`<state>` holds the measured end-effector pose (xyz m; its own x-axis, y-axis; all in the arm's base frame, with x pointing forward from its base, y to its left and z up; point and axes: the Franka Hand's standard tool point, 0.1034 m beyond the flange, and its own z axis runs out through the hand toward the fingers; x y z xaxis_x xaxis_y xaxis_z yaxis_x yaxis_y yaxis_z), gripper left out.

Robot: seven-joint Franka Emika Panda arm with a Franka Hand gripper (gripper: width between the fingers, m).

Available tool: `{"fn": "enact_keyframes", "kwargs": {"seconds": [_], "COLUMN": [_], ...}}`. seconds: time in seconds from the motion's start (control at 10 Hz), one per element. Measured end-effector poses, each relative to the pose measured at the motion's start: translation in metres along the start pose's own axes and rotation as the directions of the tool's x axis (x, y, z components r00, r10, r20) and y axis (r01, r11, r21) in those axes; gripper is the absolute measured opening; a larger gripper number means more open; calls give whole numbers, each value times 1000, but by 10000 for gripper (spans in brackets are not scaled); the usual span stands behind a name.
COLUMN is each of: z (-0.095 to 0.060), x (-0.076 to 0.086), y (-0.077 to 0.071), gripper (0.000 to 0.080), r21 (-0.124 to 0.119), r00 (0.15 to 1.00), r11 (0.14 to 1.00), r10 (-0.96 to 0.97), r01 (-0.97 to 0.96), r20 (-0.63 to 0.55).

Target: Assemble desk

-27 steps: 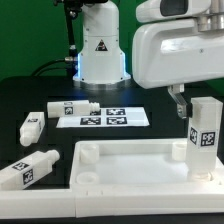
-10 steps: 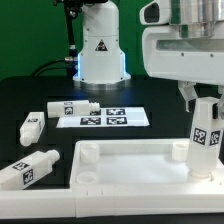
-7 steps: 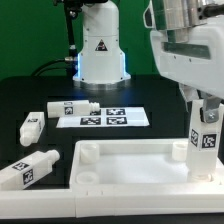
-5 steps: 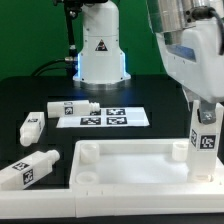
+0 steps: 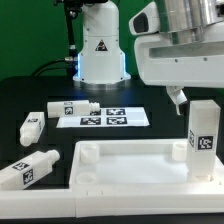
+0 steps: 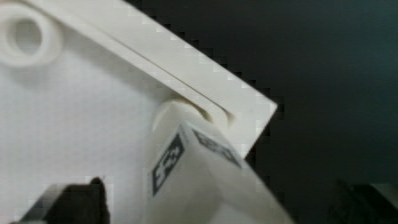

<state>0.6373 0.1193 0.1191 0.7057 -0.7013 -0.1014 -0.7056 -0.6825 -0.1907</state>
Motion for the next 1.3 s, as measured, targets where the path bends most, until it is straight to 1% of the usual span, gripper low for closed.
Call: {"fn": "enact_keyframes", "kwargs": {"seconds": [0.1,0.2,0.3,0.4,0.5,0.6,0.7,0.8,0.9,1.0,1.1,1.2,1.3], "z": [0,0,0,-3,-3,-1,-1,-1,-1,-1,-1,-1,0], "x": [2,2,4,10,11,10,10,11,11,10,11,12,12], "y": [1,1,2,2,1,2,2,2,2,2,2,3,3], "gripper": [643,643,649,649,649,649,649,523,523,385,284,284,284], "r21": [1,0,-19,-76,-119,-140,-133,-134,-132,-130,-128,-122,-112], "r00": [999,996,969,877,786,721,746,745,767,816,855,900,951], "r11": [999,996,969,876,782,715,741,740,762,812,851,897,950], "r10": [-42,-84,-248,-479,-618,-693,-665,-667,-642,-577,-517,-433,-299], "r01": [42,84,247,475,611,685,658,659,634,569,509,424,290], "r20": [-3,-3,-14,-32,-26,-13,-17,-17,-22,-32,-42,-56,-76]}}
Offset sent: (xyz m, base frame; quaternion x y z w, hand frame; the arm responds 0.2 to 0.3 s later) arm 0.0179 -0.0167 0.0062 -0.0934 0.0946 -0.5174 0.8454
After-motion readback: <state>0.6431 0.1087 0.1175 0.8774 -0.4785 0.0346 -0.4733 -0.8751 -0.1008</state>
